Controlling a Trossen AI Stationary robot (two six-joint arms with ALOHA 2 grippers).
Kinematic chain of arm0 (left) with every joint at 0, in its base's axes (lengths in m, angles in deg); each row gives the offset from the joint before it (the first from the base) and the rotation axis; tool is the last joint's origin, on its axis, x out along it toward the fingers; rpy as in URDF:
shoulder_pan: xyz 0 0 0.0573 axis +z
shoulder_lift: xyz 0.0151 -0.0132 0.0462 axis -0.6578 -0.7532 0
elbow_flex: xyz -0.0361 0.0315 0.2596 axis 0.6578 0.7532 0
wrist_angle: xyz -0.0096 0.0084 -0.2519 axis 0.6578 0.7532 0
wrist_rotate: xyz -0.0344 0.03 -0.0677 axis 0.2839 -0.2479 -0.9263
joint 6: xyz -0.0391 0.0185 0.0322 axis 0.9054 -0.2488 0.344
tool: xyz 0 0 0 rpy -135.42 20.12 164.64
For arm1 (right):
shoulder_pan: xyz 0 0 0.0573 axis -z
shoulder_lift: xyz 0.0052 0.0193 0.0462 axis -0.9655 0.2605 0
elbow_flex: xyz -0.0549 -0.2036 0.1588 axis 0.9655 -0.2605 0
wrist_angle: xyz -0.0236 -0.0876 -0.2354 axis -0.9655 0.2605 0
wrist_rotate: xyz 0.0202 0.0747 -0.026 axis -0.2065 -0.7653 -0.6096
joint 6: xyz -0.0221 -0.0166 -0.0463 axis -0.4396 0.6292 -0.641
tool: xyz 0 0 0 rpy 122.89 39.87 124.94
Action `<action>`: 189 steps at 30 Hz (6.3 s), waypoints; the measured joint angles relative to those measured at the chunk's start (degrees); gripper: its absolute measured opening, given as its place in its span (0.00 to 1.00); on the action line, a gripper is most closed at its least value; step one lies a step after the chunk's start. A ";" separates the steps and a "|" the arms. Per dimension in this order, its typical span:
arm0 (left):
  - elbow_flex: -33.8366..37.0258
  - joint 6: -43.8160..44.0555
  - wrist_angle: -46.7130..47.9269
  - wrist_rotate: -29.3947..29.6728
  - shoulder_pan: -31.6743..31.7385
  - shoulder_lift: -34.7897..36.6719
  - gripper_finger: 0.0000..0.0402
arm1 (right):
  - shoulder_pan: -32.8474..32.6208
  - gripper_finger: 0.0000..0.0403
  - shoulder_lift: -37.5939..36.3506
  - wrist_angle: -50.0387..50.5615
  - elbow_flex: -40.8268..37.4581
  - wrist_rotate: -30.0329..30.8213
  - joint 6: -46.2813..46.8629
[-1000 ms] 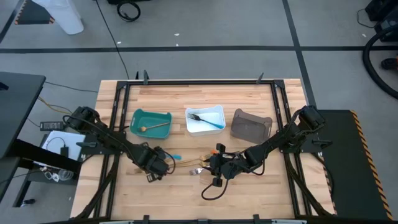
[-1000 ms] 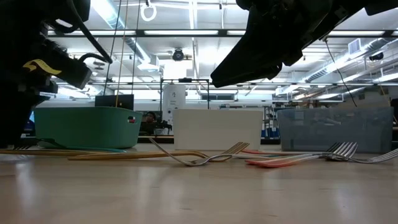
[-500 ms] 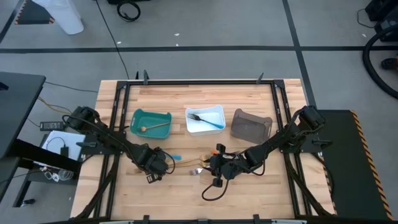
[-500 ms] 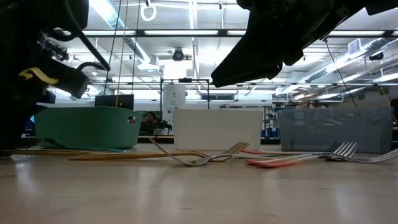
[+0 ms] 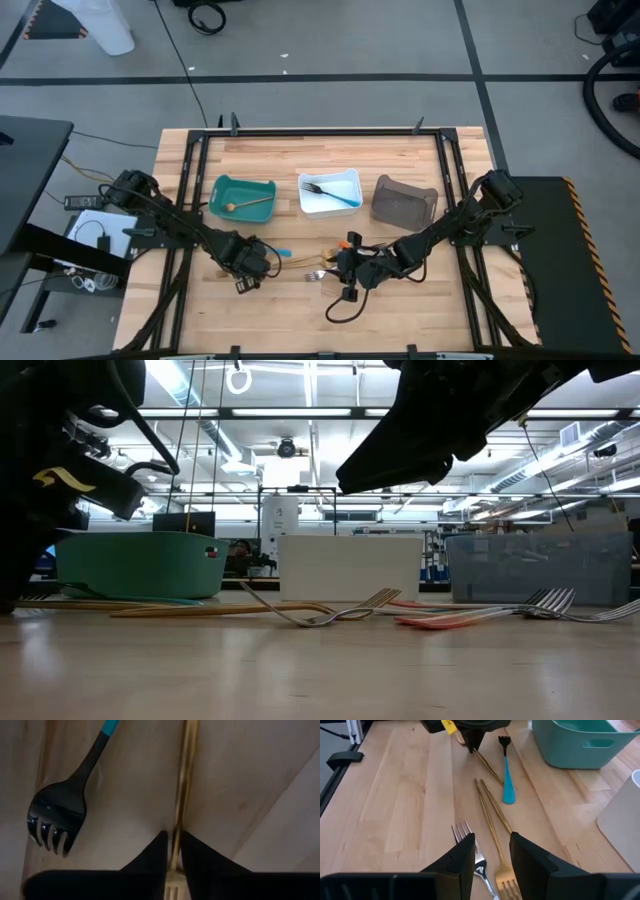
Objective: Sort silverware by color (type)
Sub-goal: Put the gold fork into the green bin, then put the orange fork into the black bin
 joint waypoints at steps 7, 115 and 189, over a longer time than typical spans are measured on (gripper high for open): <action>-0.20 2.21 0.08 0.35 -0.01 -0.08 0.05 | 0.00 0.32 0.00 0.02 0.00 -0.01 -0.16; -0.96 -50.76 18.43 10.68 43.29 21.25 0.07 | 23.64 0.28 -17.31 19.61 0.09 -32.54 -21.38; -7.52 -31.22 -7.07 19.94 10.52 18.02 0.36 | 6.70 0.26 2.13 10.73 6.66 -13.43 -5.84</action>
